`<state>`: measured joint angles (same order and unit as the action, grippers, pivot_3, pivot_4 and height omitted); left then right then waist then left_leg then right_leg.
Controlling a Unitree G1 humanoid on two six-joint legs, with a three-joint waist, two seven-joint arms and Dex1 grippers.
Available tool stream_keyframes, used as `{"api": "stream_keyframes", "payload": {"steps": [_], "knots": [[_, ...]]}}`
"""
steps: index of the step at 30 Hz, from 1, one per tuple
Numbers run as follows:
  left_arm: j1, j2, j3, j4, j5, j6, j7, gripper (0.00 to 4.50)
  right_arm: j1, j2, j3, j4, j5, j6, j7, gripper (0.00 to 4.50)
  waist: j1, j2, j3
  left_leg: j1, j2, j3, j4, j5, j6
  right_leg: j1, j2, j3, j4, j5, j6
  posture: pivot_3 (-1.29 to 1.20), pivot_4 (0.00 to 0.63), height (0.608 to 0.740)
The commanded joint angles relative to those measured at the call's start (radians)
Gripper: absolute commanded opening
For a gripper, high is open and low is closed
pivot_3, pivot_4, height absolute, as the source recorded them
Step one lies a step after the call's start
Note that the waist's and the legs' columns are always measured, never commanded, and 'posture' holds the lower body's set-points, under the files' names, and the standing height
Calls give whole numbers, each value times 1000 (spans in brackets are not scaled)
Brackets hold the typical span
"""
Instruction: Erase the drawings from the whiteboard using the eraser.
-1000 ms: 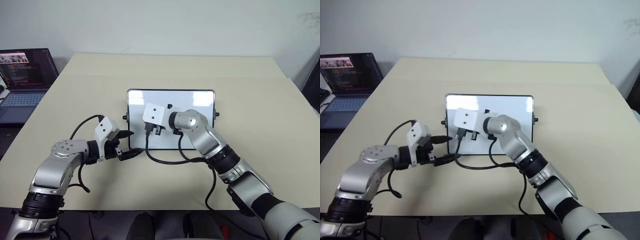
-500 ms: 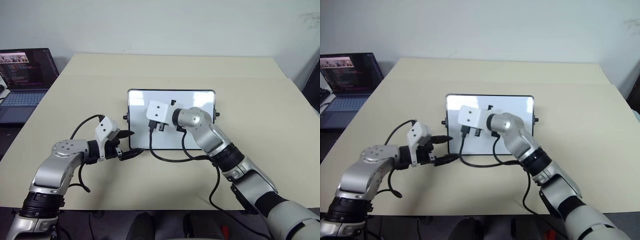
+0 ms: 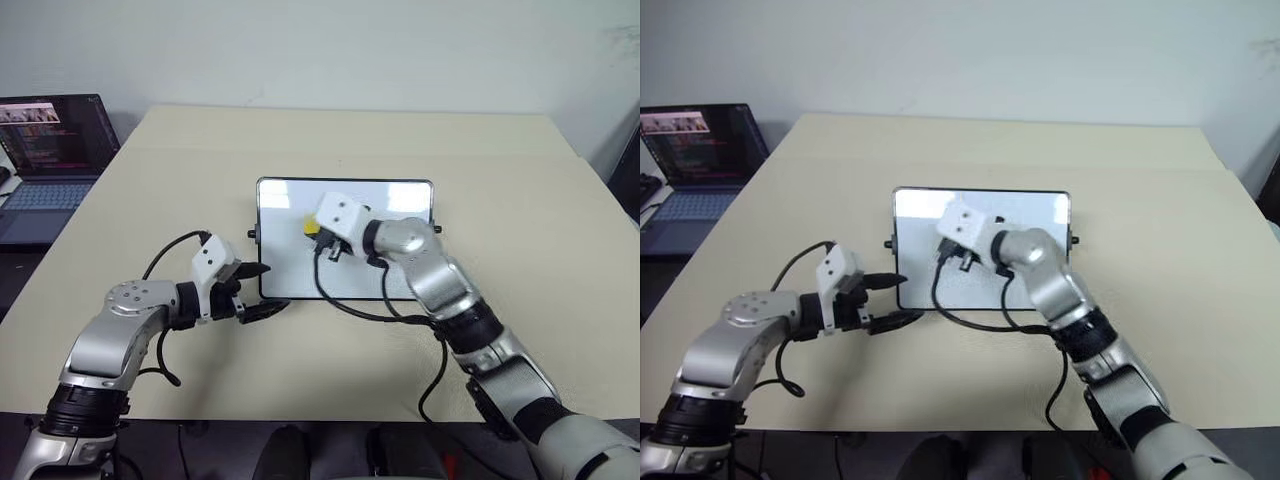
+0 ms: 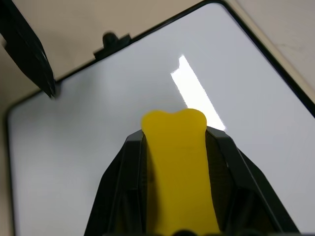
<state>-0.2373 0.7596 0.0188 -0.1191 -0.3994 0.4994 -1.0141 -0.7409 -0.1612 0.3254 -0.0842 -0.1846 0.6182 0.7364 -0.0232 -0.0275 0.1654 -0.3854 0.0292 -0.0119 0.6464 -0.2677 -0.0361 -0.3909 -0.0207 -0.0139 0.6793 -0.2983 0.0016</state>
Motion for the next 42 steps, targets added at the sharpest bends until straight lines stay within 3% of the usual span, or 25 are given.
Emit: {"api": "stream_keyframes", "payload": {"steps": [1, 8, 13, 16, 23, 31, 42], "knots": [[1, -3, 17, -63, -24, 10, 6, 4500, 75, -45, -101, -318, 106, 180, 34, 1265, -1, 0, 0, -1, 0, 0, 0, 0, 0, -1, 0, 0, 0, 0, 0, 0, 150, 740], [15, -22, 3, -108, -54, 43, 10, 4500, 354, -239, -207, -677, 198, 409, 21, 1264, -2, 0, 0, -5, 0, -1, 0, 0, 0, -5, 0, 0, 0, -1, 0, 0, 150, 740], [3, -22, -8, -104, -55, 49, 6, 4500, 579, -327, -188, -771, 198, 389, -44, 1264, -5, 0, 0, -4, 0, -1, 0, 0, 0, -4, 1, 0, 1, -2, 0, 0, 150, 740], [-7, -17, -9, -93, -52, 52, 4, 4500, 630, -345, -159, -779, 188, 360, -96, 1264, -9, 0, 0, -3, 0, 0, 0, 0, 0, -4, 2, 1, 2, -2, 0, 0, 150, 740], [-22, -22, -9, -83, -45, 56, 10, 4500, 609, -342, -104, -753, 189, 319, -170, 1264, -7, 0, 0, 1, -1, 0, 0, 0, 0, 0, 2, 1, 1, -2, 1, 0, 150, 740], [10, -58, 27, -88, -61, 31, 46, 4500, 583, -322, -166, -720, 221, 270, -217, 1264, -6, 0, 0, 1, -1, 0, 0, 0, 0, 0, 2, 1, 1, -2, 1, 0, 150, 740], [-34, -92, -2, -69, -49, 28, 71, 4500, 266, -322, 21, -471, 94, 99, -240, 1264, -6, 0, 0, 3, -1, 0, 0, 0, 0, 1, 2, 1, 1, -2, 1, 0, 150, 740]]}}
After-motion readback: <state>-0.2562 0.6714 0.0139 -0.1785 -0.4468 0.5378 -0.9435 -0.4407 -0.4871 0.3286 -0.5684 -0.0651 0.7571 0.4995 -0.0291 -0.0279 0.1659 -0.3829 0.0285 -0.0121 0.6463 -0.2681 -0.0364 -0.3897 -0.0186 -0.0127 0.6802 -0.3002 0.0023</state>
